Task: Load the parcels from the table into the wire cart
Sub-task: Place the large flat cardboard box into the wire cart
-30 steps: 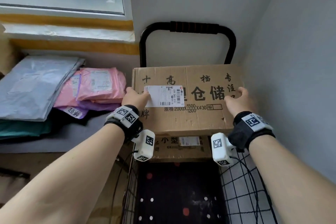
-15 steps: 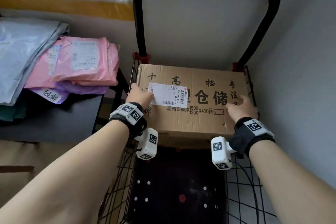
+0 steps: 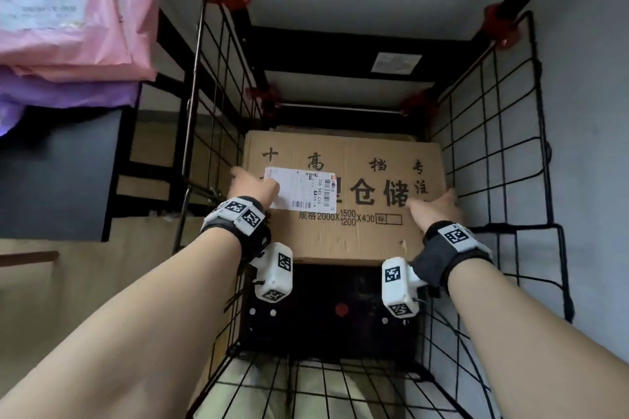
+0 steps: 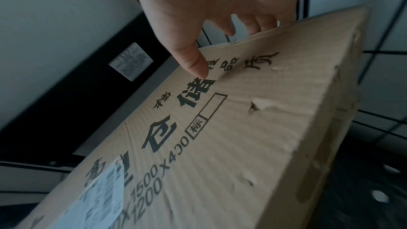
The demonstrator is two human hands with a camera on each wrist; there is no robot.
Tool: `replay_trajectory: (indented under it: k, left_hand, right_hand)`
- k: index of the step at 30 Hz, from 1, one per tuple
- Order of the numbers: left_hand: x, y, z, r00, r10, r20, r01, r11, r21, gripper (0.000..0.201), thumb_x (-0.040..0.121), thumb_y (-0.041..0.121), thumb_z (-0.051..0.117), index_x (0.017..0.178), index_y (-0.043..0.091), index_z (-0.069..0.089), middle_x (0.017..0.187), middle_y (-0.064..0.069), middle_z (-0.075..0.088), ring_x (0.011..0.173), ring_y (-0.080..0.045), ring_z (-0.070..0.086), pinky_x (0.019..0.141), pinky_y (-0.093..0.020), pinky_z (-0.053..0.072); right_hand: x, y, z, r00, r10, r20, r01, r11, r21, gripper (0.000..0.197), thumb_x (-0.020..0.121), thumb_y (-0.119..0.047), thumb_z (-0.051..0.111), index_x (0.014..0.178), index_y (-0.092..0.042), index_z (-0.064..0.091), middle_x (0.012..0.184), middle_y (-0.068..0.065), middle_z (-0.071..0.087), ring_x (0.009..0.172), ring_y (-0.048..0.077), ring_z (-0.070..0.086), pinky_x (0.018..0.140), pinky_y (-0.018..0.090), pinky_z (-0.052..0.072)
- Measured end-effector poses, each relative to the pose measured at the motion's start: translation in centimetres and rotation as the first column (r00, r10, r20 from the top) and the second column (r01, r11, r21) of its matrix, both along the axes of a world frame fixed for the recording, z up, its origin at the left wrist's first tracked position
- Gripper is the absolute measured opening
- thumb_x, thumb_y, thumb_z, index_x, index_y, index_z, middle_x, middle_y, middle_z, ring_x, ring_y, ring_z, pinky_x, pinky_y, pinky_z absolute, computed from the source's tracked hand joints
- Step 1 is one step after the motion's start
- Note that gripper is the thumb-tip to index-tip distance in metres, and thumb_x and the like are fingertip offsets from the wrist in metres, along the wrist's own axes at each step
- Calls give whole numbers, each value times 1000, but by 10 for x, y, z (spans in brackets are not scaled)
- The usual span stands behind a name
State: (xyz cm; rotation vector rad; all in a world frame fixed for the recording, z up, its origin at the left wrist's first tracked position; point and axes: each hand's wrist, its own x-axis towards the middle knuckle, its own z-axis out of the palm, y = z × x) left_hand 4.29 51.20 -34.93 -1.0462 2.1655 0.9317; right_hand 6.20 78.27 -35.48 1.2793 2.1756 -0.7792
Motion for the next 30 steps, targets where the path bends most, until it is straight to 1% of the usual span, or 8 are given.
replay_trajectory:
  k: [7,11,15,18,22,25,27,30]
  left_hand:
    - [28,7,-31,995,51,84,-52,999,1,62,84,16,57,136,1,25,130,-18,49,110,-35,54,80,-35,44]
    - [44,9,-43,993,-6,122,11,999,-35,68,82,19,60,139,5,25,133,-17,47,113,-36,53,84,-37,44]
    - [65,5,-55,975,-48,218,48,999,6,67,82,14,61,140,9,28,114,-12,54,96,-30,55,72,-33,44]
    - [80,-1,-65,944,-56,325,35,997,71,28,85,18,60,110,5,57,86,-8,59,77,-25,59,65,-29,49]
    - [93,-3,-78,918,-106,382,78,993,88,13,85,19,57,78,9,55,78,-9,58,84,-27,60,86,-35,49]
    - [96,-3,-91,904,-164,396,132,985,107,14,83,23,56,75,12,57,84,-11,64,89,-28,64,86,-35,49]
    - [93,-4,-98,886,-230,402,196,973,126,14,86,25,56,80,14,61,101,-13,66,94,-28,63,83,-34,49]
    - [91,-6,-117,886,-279,370,260,960,103,29,90,20,60,116,8,61,125,-15,58,107,-31,58,71,-29,44]
  right_hand:
    - [33,12,-43,982,-81,173,80,997,15,81,77,-28,68,144,-8,28,143,18,41,125,37,47,101,43,41]
    - [54,43,-104,968,-60,244,61,998,4,74,54,-36,56,121,-5,53,112,16,62,99,34,61,91,46,50]
    - [61,31,-85,958,-51,282,33,997,70,64,75,-28,60,131,-2,44,129,17,52,110,35,57,76,32,43]
    - [62,28,-82,947,-29,320,-7,994,112,56,83,-25,57,132,-1,43,132,19,50,109,33,57,79,36,45]
    - [76,24,-83,926,37,376,-85,990,114,57,92,-23,54,137,4,33,138,21,44,124,34,48,98,36,40]
    - [87,27,-103,902,104,419,-134,990,43,52,86,-26,56,129,1,44,125,20,55,109,34,58,81,36,47]
    - [93,33,-122,856,187,481,-201,979,-22,47,87,-31,51,123,0,50,122,19,58,105,33,58,80,34,43]
    - [94,31,-123,792,289,537,-296,952,-75,33,93,-29,45,106,-2,57,111,17,59,101,32,58,90,35,45]
